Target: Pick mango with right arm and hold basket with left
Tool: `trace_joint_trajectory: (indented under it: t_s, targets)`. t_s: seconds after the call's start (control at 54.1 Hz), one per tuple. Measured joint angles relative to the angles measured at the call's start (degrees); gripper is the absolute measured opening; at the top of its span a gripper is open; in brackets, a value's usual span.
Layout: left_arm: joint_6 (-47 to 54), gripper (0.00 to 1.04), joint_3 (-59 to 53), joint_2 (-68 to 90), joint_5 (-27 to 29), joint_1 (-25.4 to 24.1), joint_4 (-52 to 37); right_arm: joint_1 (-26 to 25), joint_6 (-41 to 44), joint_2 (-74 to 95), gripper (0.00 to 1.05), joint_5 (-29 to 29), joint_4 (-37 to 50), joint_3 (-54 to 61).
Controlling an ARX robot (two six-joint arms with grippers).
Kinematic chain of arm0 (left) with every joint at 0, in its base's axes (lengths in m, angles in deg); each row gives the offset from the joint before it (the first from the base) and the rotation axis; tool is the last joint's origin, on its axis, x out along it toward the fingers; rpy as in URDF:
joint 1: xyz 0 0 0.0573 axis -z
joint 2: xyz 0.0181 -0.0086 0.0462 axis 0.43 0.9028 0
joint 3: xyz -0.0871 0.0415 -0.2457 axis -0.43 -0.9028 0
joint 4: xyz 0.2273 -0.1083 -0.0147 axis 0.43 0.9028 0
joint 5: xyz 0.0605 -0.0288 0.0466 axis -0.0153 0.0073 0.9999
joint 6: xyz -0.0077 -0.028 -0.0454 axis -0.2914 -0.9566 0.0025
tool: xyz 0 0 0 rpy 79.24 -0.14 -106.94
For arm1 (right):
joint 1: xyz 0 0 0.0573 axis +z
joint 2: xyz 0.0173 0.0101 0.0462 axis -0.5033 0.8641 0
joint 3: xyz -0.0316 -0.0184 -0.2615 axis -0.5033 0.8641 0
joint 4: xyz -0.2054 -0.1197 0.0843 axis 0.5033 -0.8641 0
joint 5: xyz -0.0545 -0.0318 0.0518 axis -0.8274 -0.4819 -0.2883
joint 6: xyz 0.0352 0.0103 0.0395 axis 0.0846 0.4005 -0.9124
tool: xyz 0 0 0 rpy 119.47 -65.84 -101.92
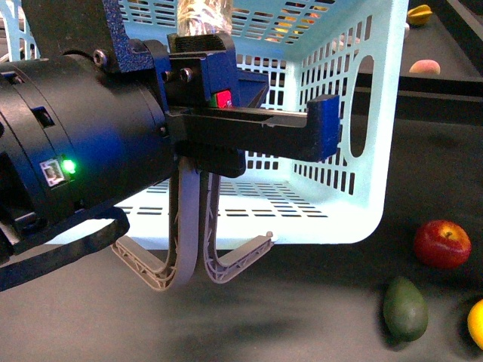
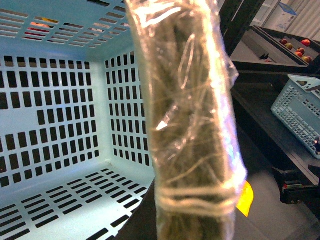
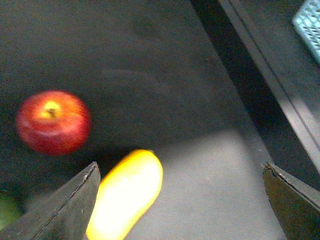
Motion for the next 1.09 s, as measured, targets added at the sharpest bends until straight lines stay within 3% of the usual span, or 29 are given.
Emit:
trace_joint_trajectory:
  t_s: [0.074,0.185,0.407,0.536,0.777,1.091]
  targets:
    - [0.2,0.08,0.0,0.0,-0.04,0.04,0.0,5.29,-2.84,-4.26,0.97,1.2,-2.67,0.09]
    - [0.17,0.07,0.0,0.04,-0.42,0.13,0.0,7.93,-5.2,-9.35,0.97,1.29,-5.9,0.81]
    - [0.24,0.07,-0.02,0.04,-0.31,0.0,-0.04,8.31,-6.71,-10.69,0.97,1.03,-6.29,1.31]
    - [0.2,0.07,-0.02,0.11,0.22,0.0,-0.04,7.89,-9.18,-9.97,0.97,5.95,-7.26,1.18]
    - [0.09,0.07,-0.02,0.11,-0.35,0.0,-0.04,7.04,-15.52,-2.19,0.97,8.59,-16.85,-4.92]
    - [0.17,0.07,-0.02,0.11,-0.09,0.09,-0.04,8.72,-22.36,9.88,0.97,6.25,-21.64,-13.88]
